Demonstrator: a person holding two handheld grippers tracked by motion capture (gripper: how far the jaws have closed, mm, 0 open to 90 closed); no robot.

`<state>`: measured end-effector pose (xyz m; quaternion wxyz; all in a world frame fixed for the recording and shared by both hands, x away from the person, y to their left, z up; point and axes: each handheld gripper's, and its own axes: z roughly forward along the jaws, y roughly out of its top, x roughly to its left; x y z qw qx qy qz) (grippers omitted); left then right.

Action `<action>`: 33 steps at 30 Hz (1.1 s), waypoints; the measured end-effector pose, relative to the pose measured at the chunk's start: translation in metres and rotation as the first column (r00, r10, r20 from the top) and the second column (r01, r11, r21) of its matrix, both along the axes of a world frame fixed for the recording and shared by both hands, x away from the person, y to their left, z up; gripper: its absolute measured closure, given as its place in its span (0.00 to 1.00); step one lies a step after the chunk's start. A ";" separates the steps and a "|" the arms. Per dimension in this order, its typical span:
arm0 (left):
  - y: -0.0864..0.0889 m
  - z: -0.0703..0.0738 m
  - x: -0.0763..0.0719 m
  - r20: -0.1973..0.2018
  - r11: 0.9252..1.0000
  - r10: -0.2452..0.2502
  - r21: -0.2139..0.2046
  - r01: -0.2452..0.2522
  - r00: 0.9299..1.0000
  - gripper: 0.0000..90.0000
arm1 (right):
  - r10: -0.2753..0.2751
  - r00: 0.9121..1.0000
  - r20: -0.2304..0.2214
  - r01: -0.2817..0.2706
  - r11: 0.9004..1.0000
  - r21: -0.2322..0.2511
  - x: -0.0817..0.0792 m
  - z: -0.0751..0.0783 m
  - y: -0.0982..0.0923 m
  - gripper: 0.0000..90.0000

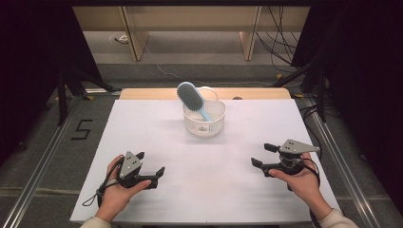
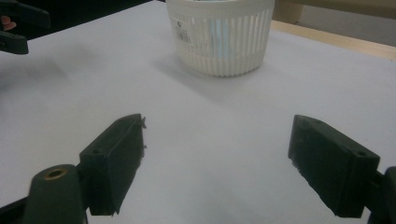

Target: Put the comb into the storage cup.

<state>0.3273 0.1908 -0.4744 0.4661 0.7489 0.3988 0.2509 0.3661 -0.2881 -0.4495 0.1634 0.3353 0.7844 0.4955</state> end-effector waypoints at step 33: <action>0.000 0.000 0.000 -0.006 1.000 -0.007 -0.012 0.007 1.000 0.09 | 0.000 1.000 0.029 0.000 1.000 0.003 -0.010 -0.009 -0.012 0.21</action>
